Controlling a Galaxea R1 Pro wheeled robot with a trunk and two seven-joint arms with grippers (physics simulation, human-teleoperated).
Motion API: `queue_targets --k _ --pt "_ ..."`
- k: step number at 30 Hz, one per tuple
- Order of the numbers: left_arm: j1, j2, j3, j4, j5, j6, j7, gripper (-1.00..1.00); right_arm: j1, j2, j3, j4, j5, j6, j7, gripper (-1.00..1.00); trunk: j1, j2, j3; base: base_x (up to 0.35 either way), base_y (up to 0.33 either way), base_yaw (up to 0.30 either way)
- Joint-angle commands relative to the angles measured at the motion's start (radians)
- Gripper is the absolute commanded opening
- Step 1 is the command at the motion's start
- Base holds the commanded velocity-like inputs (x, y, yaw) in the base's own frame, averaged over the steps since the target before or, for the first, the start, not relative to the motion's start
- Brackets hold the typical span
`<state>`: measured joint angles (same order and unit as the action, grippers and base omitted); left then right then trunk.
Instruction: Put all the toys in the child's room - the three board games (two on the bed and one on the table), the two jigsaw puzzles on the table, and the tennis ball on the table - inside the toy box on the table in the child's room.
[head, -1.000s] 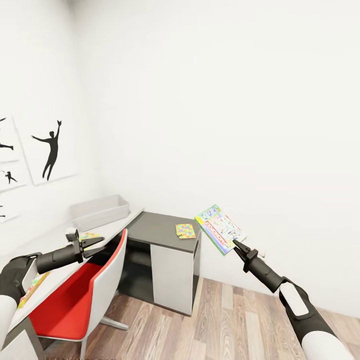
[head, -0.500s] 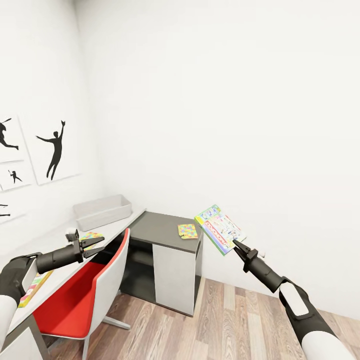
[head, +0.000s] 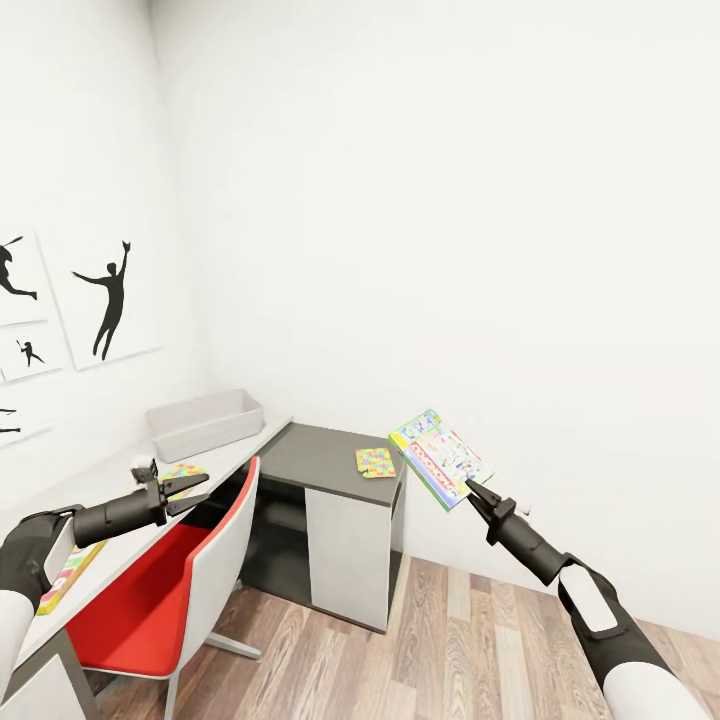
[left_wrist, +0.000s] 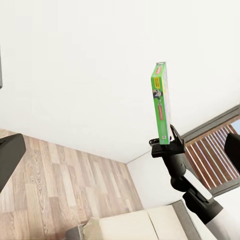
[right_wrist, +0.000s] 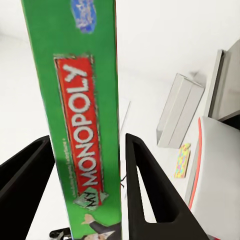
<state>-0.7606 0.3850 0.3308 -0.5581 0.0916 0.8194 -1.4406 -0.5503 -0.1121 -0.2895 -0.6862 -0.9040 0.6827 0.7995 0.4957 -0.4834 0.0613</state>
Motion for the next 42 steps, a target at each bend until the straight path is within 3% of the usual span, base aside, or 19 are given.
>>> queue_targets --k 1,9,35,42 --pt "0.000 0.000 0.001 0.000 0.000 0.011 -0.003 1.00 0.000 0.000 -0.002 0.001 -0.003 0.006 0.001 -1.00 0.000 -0.001 0.000 0.000 0.000 0.000" --pt "0.000 0.000 0.001 0.001 0.000 0.010 -0.003 1.00 0.000 0.000 -0.001 0.001 -0.003 0.006 0.001 -1.00 0.000 -0.001 0.000 0.010 0.000 0.055" --pt "0.000 0.000 0.001 0.001 0.002 -0.010 -0.004 1.00 0.000 0.000 0.000 0.000 -0.003 0.006 0.001 -1.00 0.000 -0.001 0.000 0.167 0.000 0.278" --pt "0.000 0.000 0.001 0.001 0.002 -0.011 -0.004 1.00 0.000 0.000 0.000 -0.004 -0.003 0.006 0.000 -1.00 0.000 -0.001 0.000 0.191 0.000 0.081"
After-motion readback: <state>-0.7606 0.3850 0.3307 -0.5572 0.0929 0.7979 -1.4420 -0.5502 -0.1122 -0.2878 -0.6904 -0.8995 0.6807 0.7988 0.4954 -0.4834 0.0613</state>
